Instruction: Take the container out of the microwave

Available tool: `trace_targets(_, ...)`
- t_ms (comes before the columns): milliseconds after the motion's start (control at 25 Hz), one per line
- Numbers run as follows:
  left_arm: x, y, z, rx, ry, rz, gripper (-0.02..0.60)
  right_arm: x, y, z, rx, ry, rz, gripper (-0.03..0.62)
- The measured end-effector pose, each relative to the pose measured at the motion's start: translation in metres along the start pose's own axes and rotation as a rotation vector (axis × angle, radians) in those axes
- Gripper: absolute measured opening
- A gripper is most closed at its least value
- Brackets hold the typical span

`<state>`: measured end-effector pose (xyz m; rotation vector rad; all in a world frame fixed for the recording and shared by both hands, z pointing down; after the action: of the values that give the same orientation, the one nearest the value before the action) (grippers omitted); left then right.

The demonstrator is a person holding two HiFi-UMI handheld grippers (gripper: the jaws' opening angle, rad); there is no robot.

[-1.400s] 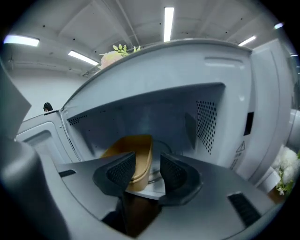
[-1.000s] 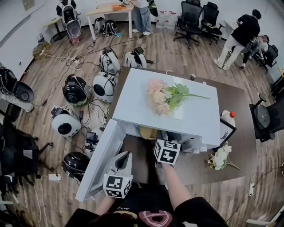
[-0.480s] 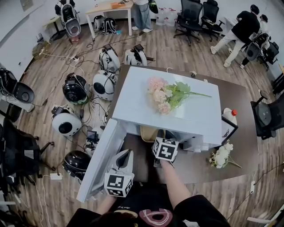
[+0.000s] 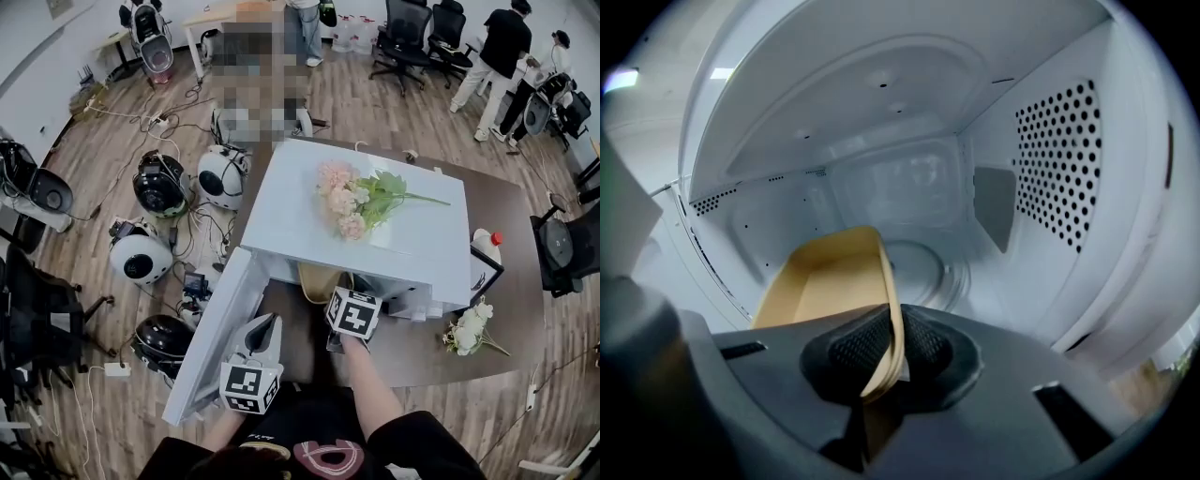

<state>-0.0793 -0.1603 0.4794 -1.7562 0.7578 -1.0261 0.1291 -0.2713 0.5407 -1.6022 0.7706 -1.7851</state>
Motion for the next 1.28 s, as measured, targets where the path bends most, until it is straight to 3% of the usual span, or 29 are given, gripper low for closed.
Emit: trace_targets(1280, -0.002, -0.012, -0.008, -0.040, -0.028, -0.012, 0.009, -0.026, -0.003, 0.002, 0.000, -0.015, -0.014, 0.025)
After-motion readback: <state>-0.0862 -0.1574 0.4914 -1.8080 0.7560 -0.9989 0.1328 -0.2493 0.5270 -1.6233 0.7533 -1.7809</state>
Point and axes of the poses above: the fingertips, and each gripper's own axes: x forward along the fingers, z to its right, y out of its top, the point moved 8 cm from there along -x, backward along the fingers, and after that the axes turned 6 degrees about -x, right-handed, at the moved point
